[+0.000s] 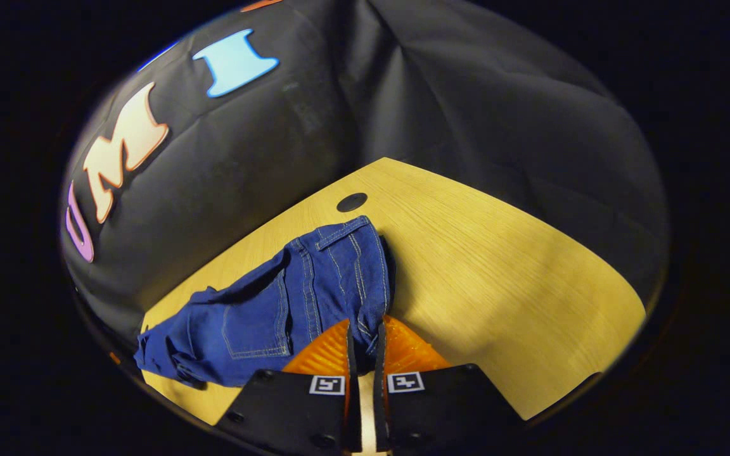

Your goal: Grasp the waist and the cuffs of the jeans and fold them to make the two legs overlap; first hold the waist and fold one-third of the jeans toward the cuffs, then hold the cuffs and fold the remaining one-third in the same direction to finish folding.

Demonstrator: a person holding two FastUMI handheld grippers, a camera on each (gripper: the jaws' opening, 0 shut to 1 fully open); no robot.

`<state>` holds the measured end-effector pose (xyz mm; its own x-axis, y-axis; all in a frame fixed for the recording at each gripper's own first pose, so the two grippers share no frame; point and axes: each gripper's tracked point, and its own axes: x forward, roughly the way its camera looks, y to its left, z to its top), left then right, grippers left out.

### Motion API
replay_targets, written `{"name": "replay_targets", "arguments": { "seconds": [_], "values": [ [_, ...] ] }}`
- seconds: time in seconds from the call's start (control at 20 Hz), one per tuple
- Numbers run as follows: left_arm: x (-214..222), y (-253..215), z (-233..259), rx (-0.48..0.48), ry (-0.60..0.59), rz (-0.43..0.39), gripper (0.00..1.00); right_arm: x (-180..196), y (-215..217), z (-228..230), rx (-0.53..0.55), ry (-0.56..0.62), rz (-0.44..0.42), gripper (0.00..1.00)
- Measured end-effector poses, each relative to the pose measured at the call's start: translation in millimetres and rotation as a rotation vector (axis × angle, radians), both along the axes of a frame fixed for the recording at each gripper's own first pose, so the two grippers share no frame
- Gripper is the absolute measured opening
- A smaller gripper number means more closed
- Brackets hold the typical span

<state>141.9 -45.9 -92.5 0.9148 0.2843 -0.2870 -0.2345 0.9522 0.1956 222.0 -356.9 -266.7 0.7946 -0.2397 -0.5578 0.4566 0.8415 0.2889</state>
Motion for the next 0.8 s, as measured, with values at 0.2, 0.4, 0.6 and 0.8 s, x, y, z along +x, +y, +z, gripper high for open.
{"name": "replay_targets", "arguments": {
  "seconds": [0.2,0.4,0.6,0.8],
  "values": [
    [-4.7,6.4,-6.4,-0.032,0.007,0.010,0.95,2.4,4.1,16.3,-0.021,-0.012,-0.009,0.10],
    [-7.7,19.2,-6.1,-0.035,0.006,0.006,0.95,15.5,26.6,82.2,0.027,-0.162,0.028,0.03],
    [-7.8,35.3,-4.5,-0.072,-0.014,-0.001,0.95,49.5,76.9,127.2,0.140,-0.260,0.096,0.04],
    [-9.8,51.8,-9.3,-0.091,-0.011,-0.027,0.95,67.4,157.6,167.8,0.292,-0.362,0.201,0.04]
  ]
}}
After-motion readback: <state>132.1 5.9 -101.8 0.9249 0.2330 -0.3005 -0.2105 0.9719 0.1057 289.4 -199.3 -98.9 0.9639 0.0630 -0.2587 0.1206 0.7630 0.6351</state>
